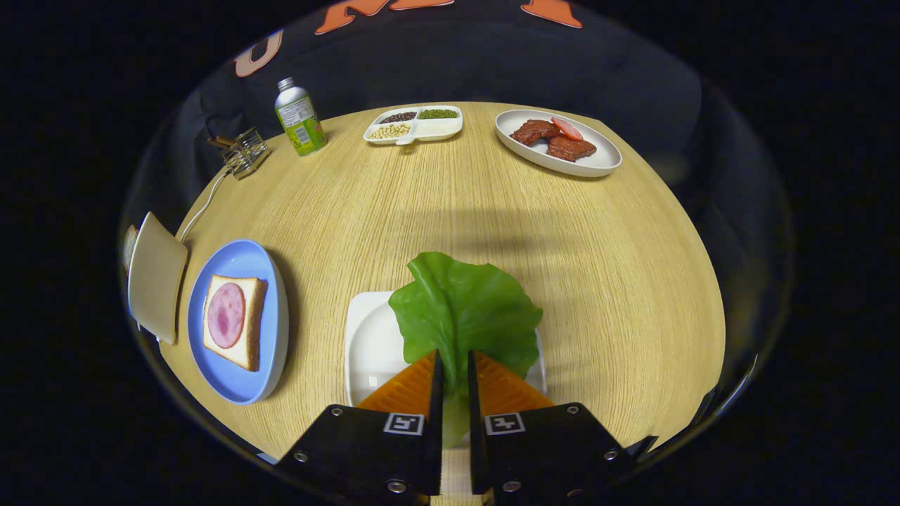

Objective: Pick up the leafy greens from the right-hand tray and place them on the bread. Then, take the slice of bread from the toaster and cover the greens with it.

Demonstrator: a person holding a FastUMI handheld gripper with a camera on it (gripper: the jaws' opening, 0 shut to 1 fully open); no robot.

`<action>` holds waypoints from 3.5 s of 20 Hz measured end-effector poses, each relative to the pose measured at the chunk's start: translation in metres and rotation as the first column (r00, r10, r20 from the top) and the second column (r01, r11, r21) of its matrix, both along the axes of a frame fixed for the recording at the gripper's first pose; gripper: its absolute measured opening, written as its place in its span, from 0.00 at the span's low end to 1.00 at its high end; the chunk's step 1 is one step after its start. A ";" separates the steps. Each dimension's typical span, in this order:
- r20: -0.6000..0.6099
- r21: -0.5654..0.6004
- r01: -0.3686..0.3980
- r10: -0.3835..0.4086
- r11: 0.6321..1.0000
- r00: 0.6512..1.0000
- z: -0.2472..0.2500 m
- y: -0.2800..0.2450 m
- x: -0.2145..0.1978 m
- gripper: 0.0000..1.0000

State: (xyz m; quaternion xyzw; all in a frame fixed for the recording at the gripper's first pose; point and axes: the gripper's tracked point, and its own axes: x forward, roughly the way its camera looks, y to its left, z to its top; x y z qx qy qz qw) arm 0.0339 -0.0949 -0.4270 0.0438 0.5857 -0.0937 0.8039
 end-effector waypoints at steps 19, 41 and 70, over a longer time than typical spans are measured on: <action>0.157 0.221 0.021 -0.057 0.975 0.986 0.058 0.044 0.020 0.03; 0.226 0.253 -0.218 0.162 0.943 0.961 0.075 0.183 0.054 0.03; 0.223 0.117 -0.295 0.264 0.948 0.938 0.036 0.244 0.068 0.45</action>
